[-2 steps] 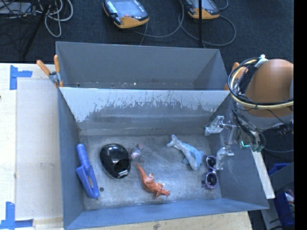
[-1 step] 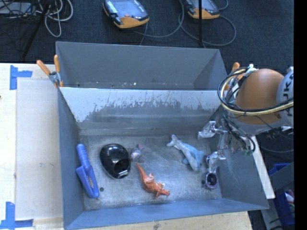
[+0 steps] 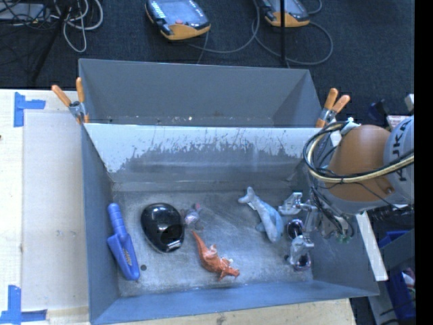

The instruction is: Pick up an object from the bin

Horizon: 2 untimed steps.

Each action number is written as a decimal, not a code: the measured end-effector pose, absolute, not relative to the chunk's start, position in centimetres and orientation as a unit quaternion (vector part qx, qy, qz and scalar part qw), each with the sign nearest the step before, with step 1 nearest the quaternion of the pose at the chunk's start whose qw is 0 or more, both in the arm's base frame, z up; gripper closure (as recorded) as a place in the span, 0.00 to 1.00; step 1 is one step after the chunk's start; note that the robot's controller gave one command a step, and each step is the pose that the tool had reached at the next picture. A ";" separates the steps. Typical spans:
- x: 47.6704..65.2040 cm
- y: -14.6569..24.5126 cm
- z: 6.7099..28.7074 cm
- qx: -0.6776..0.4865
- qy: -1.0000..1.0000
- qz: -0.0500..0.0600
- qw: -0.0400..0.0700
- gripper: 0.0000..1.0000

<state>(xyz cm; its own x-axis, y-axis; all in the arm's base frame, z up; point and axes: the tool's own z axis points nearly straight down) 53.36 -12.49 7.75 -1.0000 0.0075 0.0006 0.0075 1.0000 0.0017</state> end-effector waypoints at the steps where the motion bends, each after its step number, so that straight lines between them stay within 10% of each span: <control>1: 54.6 -11.0 7.2 -0.009 -1.000 0.002 -0.001 0.00; 2: 56.2 -7.9 7.5 -0.110 -0.994 0.001 -0.009 1.00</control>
Offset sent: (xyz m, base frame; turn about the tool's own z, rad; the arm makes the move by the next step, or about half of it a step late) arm 0.0226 0.0468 -0.0075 0.2140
